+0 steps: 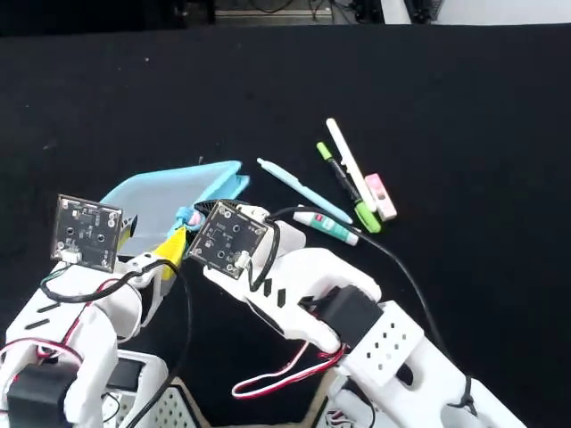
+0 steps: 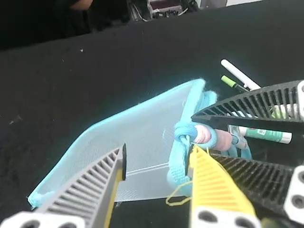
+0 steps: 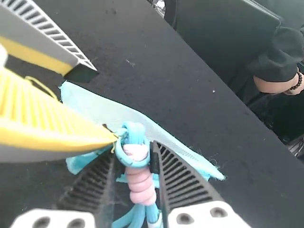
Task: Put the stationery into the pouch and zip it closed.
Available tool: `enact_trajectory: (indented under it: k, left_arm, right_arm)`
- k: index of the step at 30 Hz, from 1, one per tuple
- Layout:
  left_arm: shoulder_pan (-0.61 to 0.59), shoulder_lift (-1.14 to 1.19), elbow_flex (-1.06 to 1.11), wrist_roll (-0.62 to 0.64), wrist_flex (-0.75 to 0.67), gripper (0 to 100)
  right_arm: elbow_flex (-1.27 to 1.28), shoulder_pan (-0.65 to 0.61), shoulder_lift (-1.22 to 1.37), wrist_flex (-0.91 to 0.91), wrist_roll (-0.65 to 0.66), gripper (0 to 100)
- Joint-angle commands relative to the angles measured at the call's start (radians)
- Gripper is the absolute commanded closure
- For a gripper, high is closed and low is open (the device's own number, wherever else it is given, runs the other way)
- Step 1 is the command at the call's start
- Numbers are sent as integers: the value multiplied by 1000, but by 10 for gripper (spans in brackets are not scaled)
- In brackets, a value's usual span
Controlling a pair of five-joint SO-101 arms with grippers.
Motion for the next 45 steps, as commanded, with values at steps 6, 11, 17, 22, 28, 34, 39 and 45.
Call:
enact_trajectory:
  k: [6, 11, 17, 22, 28, 34, 39, 45]
  left_arm:
    - [10, -68, 117, 8, -14, 773]
    - [-35, -127, 194, 8, -15, 773]
    - [-171, -203, 203, 2, -23, 772]
    - [-191, -241, 236, 6, -75, 772]
    - [-191, -250, 255, 6, -138, 772]
    - [-182, -244, 154, 0, -64, 771]
    - [-180, -242, 139, -46, -43, 771]
    - [-189, -242, 225, -43, -124, 772]
  right_arm:
    - [-15, -15, -38, -23, -6, 987]
    - [-15, -15, -38, -23, -6, 987]
    - [-15, -17, -38, -23, -6, 987]
    - [-12, -17, -38, -21, -6, 987]
    - [-12, -17, -38, -15, -6, 987]
    - [-10, -18, -38, -15, -6, 987]
    - [-10, -18, -35, -15, -6, 987]
    - [-8, -18, -35, -15, -6, 987]
